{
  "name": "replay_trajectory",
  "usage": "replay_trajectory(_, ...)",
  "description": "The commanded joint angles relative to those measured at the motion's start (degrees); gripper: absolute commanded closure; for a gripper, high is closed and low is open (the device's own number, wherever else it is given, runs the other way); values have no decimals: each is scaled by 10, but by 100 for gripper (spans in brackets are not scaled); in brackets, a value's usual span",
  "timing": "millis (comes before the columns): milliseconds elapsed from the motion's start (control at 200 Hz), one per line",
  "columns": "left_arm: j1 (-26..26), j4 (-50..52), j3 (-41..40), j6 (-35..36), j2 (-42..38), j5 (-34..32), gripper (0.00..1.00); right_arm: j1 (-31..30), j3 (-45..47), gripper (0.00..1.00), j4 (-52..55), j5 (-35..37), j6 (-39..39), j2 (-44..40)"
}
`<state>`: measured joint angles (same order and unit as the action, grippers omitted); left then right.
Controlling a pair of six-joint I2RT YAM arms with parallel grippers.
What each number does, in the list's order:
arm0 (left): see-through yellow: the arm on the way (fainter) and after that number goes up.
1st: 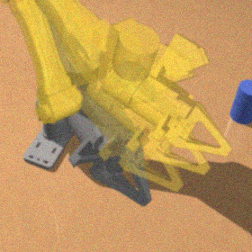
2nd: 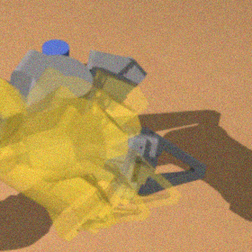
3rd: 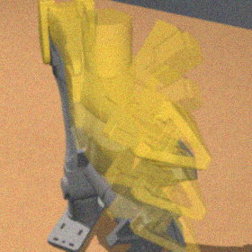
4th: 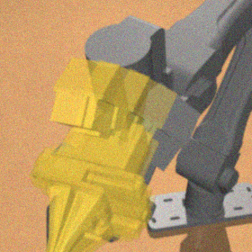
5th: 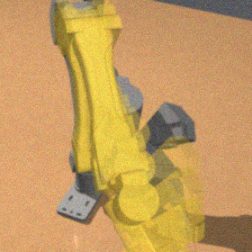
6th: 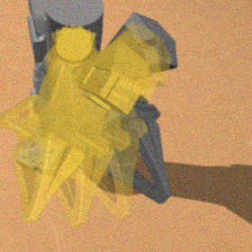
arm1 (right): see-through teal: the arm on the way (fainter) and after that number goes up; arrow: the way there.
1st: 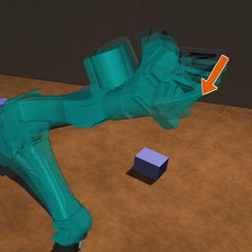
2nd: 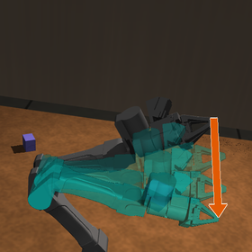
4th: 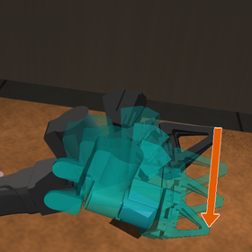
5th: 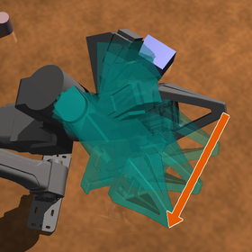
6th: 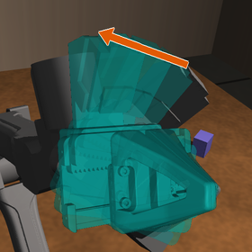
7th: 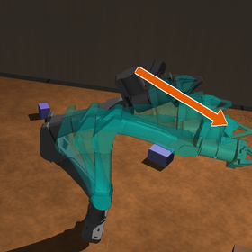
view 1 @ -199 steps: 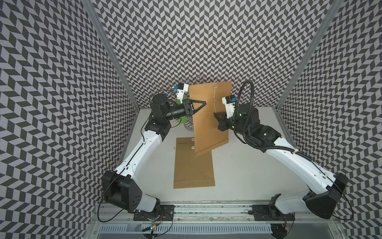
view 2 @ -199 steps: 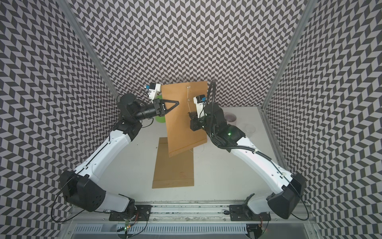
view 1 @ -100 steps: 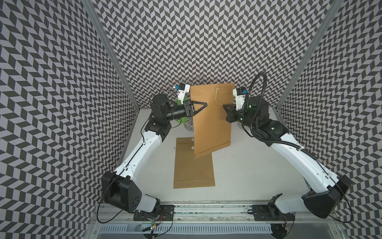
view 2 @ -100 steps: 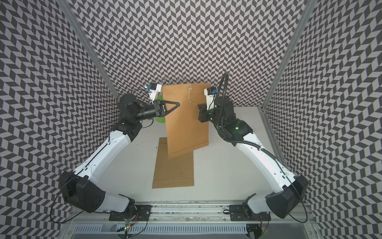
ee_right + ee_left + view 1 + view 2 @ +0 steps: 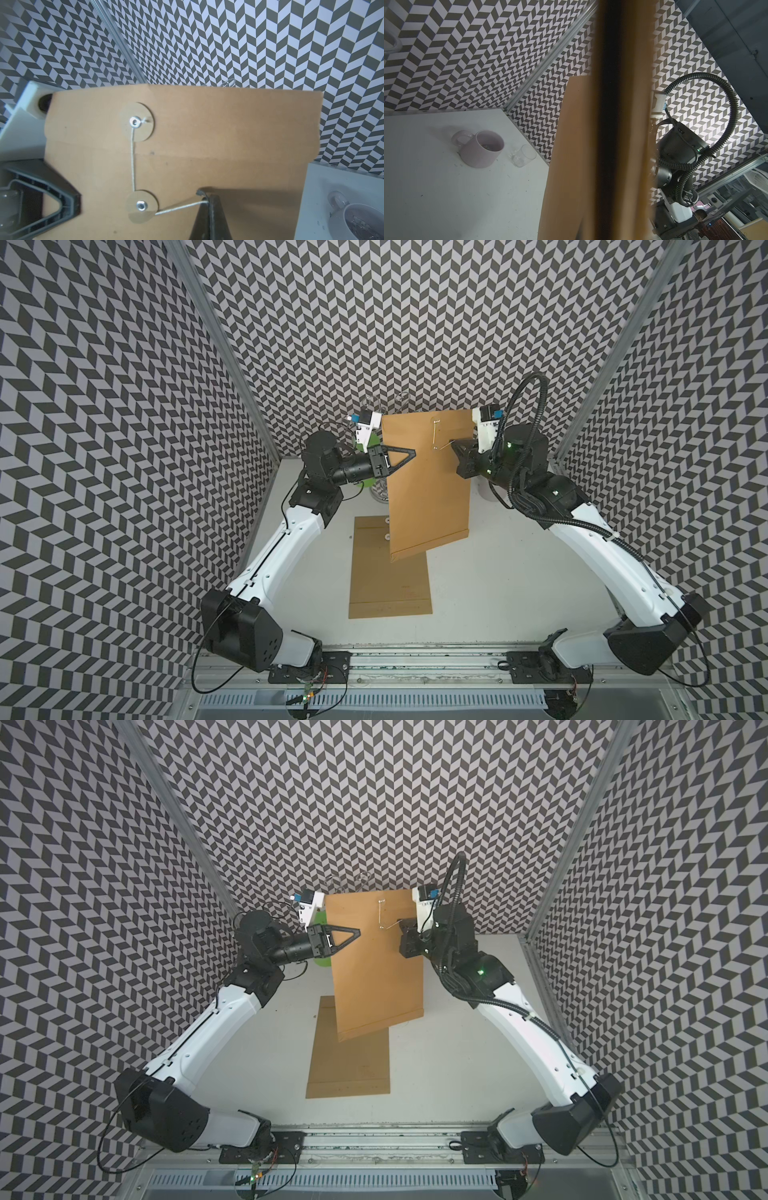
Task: Close the mouth of the file bag
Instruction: Close the file bag.
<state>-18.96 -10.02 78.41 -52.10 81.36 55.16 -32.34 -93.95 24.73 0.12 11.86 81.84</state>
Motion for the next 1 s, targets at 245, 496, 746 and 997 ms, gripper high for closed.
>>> replay_trajectory(245, -12, 13, 10, 21, -18, -3, 100, -20, -45, 100, -3, 7, 3, 20)
replay_trajectory(496, -24, 25, 9, 24, -19, -19, 100, -49, -73, 100, 12, 36, -2, 37)
replay_trajectory(746, -11, 29, 13, 25, -24, -19, 100, -58, -58, 100, 16, 77, -15, 26)
replay_trajectory(997, -4, 19, 21, 18, -25, -8, 100, -20, -32, 100, 21, 80, -7, 8)
